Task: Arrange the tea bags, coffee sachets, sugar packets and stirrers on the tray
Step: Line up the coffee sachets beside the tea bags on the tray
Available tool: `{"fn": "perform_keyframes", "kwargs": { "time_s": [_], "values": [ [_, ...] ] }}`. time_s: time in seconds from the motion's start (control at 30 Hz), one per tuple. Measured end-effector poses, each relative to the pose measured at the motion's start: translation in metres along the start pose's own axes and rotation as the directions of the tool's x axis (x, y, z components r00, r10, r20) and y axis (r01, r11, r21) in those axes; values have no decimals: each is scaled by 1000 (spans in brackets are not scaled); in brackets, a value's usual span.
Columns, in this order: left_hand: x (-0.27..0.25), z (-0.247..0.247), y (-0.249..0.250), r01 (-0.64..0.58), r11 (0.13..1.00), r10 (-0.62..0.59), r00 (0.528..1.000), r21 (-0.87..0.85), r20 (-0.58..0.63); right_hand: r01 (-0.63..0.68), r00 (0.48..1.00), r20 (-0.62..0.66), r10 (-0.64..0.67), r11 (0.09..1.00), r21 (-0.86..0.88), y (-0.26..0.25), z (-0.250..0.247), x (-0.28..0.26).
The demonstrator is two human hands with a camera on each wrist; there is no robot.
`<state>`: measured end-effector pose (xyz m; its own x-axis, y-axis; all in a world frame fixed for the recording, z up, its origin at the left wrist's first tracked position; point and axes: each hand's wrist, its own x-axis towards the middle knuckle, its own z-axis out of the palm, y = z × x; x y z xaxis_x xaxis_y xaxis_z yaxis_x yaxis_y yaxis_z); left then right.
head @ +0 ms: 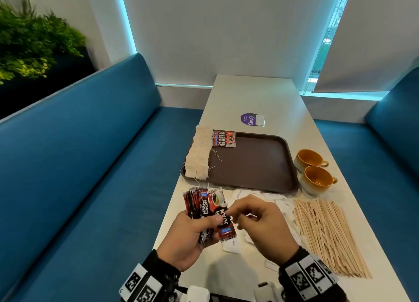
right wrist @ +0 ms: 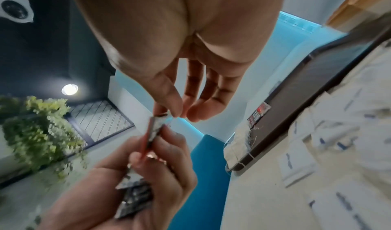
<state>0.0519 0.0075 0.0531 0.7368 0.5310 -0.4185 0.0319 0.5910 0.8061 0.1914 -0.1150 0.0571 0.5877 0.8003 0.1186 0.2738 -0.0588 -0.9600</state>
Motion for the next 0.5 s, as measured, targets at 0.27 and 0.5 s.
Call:
{"fn": "perform_keyframes", "kwargs": {
  "time_s": [0.27, 0.5],
  "values": [
    [-3, 1, 10, -18, 988, 10, 999, 157, 53, -233, 972, 70, 223, 949, 213, -15, -14, 11],
    [13, -9, 13, 46, 996, -50, 998, -80, -45, -315, 947, 135, 293, 931, 183, -11, -31, 33]
  ]
}}
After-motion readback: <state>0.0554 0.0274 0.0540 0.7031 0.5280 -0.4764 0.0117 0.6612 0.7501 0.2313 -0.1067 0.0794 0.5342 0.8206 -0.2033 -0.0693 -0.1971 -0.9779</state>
